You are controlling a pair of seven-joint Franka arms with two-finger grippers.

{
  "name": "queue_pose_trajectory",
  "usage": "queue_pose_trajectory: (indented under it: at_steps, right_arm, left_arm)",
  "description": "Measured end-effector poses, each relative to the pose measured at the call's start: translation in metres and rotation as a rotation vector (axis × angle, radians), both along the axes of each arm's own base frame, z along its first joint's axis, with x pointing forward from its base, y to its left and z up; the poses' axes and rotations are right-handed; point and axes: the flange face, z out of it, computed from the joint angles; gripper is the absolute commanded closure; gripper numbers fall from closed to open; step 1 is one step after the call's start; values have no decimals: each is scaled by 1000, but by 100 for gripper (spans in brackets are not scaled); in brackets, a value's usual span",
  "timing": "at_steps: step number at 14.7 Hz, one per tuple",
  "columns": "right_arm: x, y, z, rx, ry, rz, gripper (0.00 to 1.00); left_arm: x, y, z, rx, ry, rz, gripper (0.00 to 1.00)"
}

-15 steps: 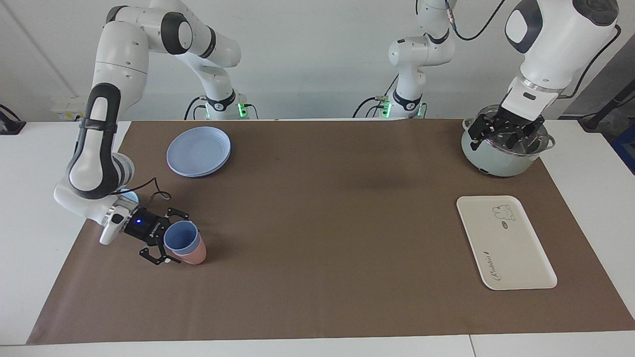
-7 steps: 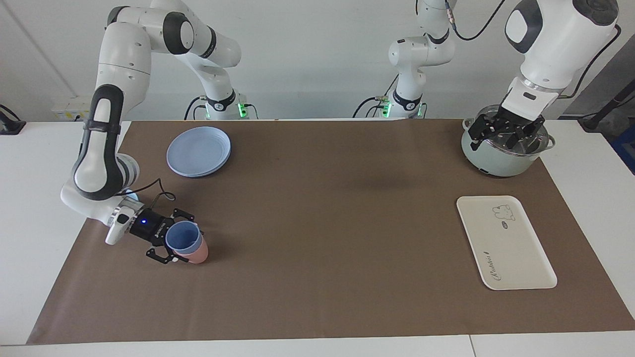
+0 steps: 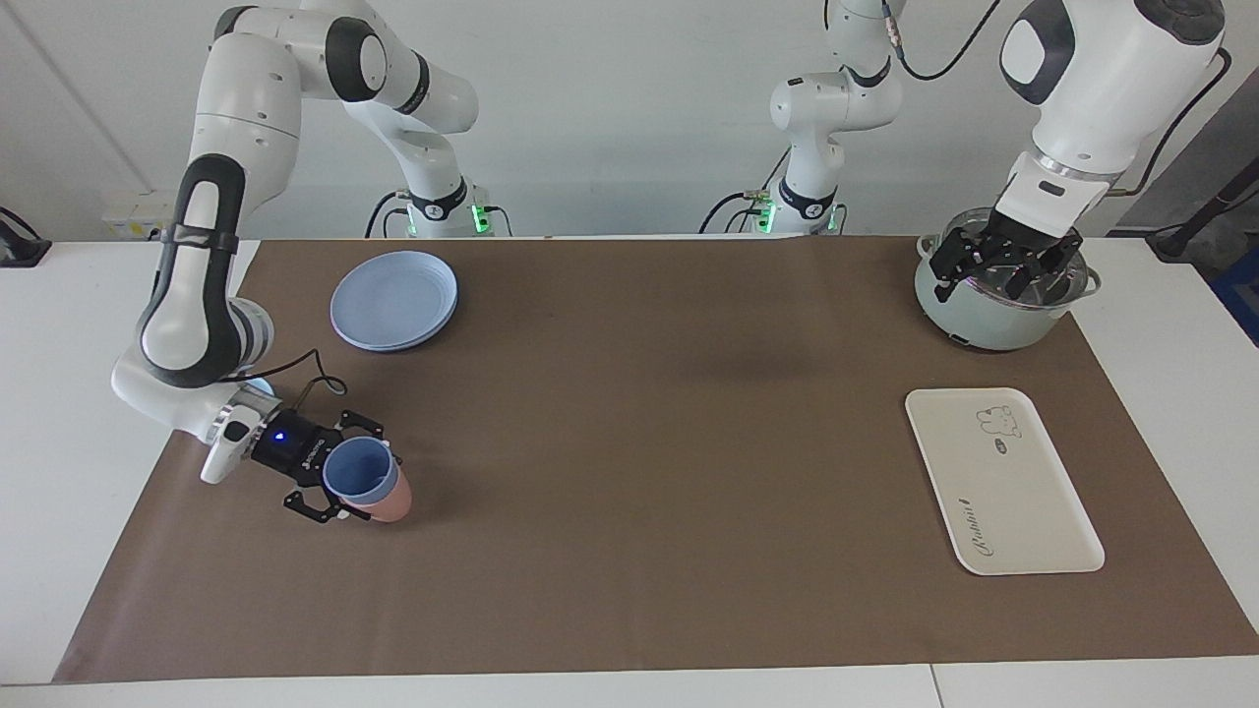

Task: Place cup on tray
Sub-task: 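Lift the cup with the right gripper while the left gripper reaches forward, then bring the cup to the left gripper and grasp it with the left gripper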

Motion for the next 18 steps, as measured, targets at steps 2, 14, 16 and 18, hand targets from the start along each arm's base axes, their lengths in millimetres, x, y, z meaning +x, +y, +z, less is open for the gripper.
queue_pose_trajectory:
  at_steps: [2,14,16,18]
  right_arm:
    - [4,19,39,-32,27,-23,100]
    - [-21,215,192,-376,305,-350,100]
    - [-29,249,190,-418,330,-392,100]
    - [-39,279,188,-465,343,-408,100]
  left_arm:
    - [3,-5,2,-38,-26,1,1]
    - [33,-187,-28,-359,-66,272,14]
    - [38,-216,-26,-412,-75,324,14]
    - [46,-242,-23,-463,-96,376,19]
